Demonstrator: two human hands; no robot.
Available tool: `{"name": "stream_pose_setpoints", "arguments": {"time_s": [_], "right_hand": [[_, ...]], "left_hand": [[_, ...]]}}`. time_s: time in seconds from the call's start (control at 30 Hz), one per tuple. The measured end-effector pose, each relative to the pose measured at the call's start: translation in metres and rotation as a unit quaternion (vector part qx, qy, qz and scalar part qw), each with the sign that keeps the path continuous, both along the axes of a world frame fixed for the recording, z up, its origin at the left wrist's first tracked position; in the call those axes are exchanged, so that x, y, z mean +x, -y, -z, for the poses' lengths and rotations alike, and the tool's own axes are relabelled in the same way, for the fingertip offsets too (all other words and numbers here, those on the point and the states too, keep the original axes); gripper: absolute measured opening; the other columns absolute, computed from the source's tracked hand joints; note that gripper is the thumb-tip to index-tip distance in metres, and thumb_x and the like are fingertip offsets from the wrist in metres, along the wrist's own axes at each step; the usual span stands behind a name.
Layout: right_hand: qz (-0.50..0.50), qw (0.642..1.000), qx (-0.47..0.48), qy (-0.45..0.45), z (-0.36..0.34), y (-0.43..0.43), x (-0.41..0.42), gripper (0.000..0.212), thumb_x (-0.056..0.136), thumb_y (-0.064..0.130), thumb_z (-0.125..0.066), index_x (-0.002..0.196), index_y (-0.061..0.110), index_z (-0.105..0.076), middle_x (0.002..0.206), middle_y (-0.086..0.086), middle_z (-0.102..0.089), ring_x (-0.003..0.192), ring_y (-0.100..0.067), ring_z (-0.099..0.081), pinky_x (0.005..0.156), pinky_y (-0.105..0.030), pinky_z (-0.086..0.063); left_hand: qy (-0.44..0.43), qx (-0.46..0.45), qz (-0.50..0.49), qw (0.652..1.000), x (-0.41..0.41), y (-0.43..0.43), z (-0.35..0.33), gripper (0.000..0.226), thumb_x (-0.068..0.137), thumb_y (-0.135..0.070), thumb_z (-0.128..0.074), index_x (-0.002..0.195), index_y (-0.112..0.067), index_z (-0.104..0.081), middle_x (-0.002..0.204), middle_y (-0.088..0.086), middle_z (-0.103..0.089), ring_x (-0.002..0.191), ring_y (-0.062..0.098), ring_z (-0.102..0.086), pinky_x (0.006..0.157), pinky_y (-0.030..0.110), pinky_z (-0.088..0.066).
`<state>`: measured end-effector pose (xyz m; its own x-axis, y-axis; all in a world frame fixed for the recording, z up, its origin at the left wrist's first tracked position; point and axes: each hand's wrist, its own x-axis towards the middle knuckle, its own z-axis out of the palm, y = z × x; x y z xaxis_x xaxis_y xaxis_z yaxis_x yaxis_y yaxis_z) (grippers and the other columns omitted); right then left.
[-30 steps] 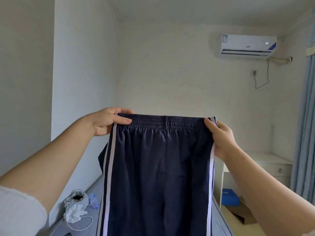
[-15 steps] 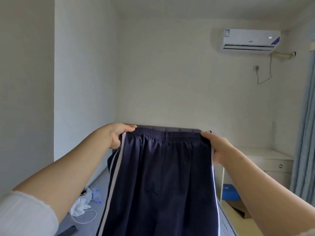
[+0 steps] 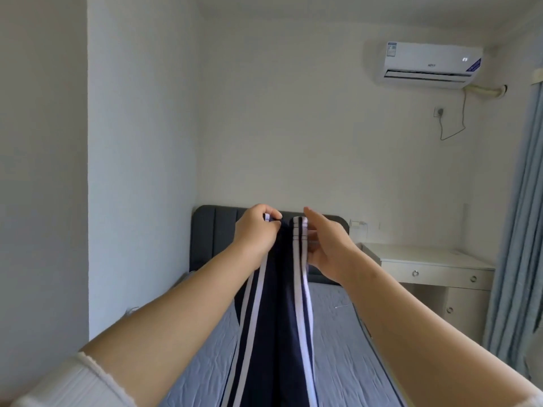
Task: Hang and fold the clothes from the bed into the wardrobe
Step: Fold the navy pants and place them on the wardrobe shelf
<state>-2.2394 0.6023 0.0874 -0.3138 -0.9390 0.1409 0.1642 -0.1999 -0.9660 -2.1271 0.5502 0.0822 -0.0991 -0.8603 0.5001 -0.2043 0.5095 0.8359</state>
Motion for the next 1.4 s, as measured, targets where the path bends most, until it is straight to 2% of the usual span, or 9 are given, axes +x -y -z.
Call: {"name": "stream_pose_setpoints", "arguments": {"time_s": [0.17, 0.3, 0.43, 0.57, 0.7, 0.83, 1.0, 1.13, 1.4], "right_hand": [[-0.054, 0.997, -0.003, 0.061, 0.003, -0.002, -0.005, 0.046, 0.100, 0.035, -0.038, 0.091, -0.003, -0.063, 0.082, -0.018, -0.070, 0.071, -0.026, -0.068, 0.063, -0.034, -0.054], [-0.069, 0.997, 0.001, 0.047, 0.005, -0.002, -0.006, 0.043, 0.100, 0.031, -0.037, 0.098, -0.002, -0.065, 0.101, -0.021, -0.067, 0.091, -0.028, -0.065, 0.079, -0.035, -0.052], [-0.070, 0.997, -0.028, -0.001, 0.008, 0.000, -0.004, 0.028, 0.098, 0.016, -0.042, 0.097, 0.003, -0.067, 0.082, -0.007, -0.072, 0.078, -0.018, -0.067, 0.069, -0.026, -0.054], [0.081, 0.981, -0.075, -0.160, 0.009, 0.003, -0.010, 0.020, 0.092, 0.009, -0.051, 0.103, 0.020, -0.062, 0.103, -0.005, -0.058, 0.084, -0.010, -0.056, 0.058, -0.009, -0.045], [0.045, 0.980, -0.077, -0.177, 0.016, 0.005, -0.018, 0.015, 0.085, 0.023, -0.066, 0.100, 0.024, -0.061, 0.124, -0.004, -0.052, 0.107, -0.017, -0.055, 0.073, -0.020, -0.044], [-0.071, 0.988, -0.045, -0.132, 0.011, 0.002, -0.020, 0.030, 0.080, 0.024, -0.072, 0.102, 0.010, -0.057, 0.092, -0.001, -0.069, 0.082, -0.015, -0.068, 0.069, -0.032, -0.057], [0.029, 0.986, -0.097, -0.132, 0.004, 0.006, -0.012, 0.025, 0.074, 0.023, -0.079, 0.076, 0.012, -0.057, 0.069, -0.001, -0.065, 0.058, -0.010, -0.064, 0.054, -0.025, -0.054], [0.088, 0.969, -0.129, -0.188, 0.003, 0.012, -0.007, 0.025, 0.076, 0.032, -0.075, 0.071, 0.020, -0.054, 0.074, -0.002, -0.061, 0.068, -0.017, -0.059, 0.062, -0.033, -0.051], [-0.038, 0.959, -0.175, -0.220, 0.011, 0.010, -0.008, 0.022, 0.073, 0.020, -0.077, 0.087, 0.035, -0.068, 0.088, 0.011, -0.068, 0.081, -0.003, -0.067, 0.069, -0.019, -0.055]], "left_hand": [[0.029, 0.012, 0.102, 0.994, 0.003, -0.004, 0.006, 0.051, 0.083, -0.054, -0.057, 0.124, -0.024, -0.046, 0.123, -0.006, -0.047, 0.109, 0.009, -0.043, 0.084, 0.025, -0.033], [0.108, -0.035, 0.097, 0.989, 0.008, 0.001, 0.011, 0.074, 0.074, -0.038, -0.074, 0.136, -0.030, -0.033, 0.125, -0.005, -0.046, 0.114, 0.015, -0.046, 0.086, 0.024, -0.035], [0.025, -0.004, 0.091, 0.996, 0.014, 0.009, 0.012, 0.048, 0.074, -0.008, -0.069, 0.110, -0.027, -0.043, 0.095, -0.007, -0.050, 0.080, 0.004, -0.050, 0.062, 0.017, -0.036], [-0.045, 0.030, 0.122, 0.991, 0.022, 0.010, 0.005, 0.037, 0.071, -0.004, -0.062, 0.095, -0.027, -0.045, 0.092, -0.001, -0.047, 0.083, 0.014, -0.049, 0.068, 0.025, -0.040], [-0.111, 0.070, 0.194, 0.972, 0.037, 0.003, -0.009, 0.040, 0.052, -0.011, -0.056, 0.088, -0.023, -0.045, 0.081, 0.003, -0.046, 0.074, 0.016, -0.044, 0.065, 0.029, -0.039], [-0.136, 0.093, 0.231, 0.959, 0.050, 0.005, -0.014, 0.037, 0.052, -0.006, -0.051, 0.086, -0.021, -0.046, 0.071, 0.002, -0.044, 0.067, 0.016, -0.042, 0.060, 0.030, -0.036], [-0.059, 0.051, 0.232, 0.969, 0.059, 0.010, -0.012, 0.041, 0.078, 0.002, -0.046, 0.091, -0.037, -0.051, 0.070, -0.001, -0.044, 0.067, 0.016, -0.042, 0.059, 0.028, -0.040], [0.090, -0.025, 0.189, 0.977, 0.058, 0.010, -0.004, 0.031, 0.091, -0.018, -0.056, 0.098, -0.048, -0.055, 0.114, -0.004, -0.056, 0.104, 0.013, -0.054, 0.094, 0.030, -0.043], [-0.075, 0.027, 0.167, 0.983, 0.065, 0.011, -0.007, 0.011, 0.089, -0.009, -0.058, 0.085, -0.016, -0.065, 0.086, 0.000, -0.065, 0.078, 0.011, -0.063, 0.075, 0.021, -0.054]]}}
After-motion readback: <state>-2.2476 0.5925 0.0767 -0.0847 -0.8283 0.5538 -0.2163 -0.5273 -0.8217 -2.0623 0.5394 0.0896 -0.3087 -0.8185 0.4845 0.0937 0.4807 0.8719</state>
